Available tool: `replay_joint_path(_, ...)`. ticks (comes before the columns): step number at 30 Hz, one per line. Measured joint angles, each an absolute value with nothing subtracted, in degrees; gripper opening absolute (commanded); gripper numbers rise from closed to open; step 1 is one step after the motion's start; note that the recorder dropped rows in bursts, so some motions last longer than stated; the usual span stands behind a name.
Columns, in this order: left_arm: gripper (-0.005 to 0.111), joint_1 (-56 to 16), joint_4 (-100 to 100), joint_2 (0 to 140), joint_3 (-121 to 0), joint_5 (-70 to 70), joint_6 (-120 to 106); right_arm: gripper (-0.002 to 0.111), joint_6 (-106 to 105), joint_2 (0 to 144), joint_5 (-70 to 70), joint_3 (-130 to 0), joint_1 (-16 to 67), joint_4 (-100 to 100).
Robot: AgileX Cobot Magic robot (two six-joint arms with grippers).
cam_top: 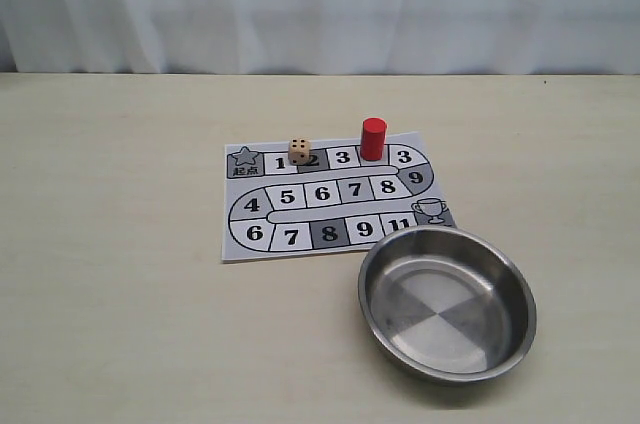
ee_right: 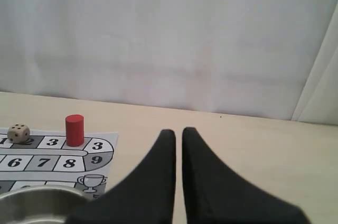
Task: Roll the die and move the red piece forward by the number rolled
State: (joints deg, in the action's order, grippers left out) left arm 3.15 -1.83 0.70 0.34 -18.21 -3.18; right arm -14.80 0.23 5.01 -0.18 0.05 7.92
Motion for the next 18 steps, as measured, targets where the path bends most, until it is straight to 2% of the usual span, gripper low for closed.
replay_joint_path(10, 0.0, 3.15, -1.83, 0.7, 0.34, -18.21, -3.18, 0.004, 0.0, 0.23, 5.5, -0.18, 0.05, -5.63)
replay_joint_path(18, 0.0, 3.15, -1.83, 0.7, 0.34, -18.21, -3.18, 0.004, 0.44, 0.23, 5.5, -0.18, 0.05, -6.02)
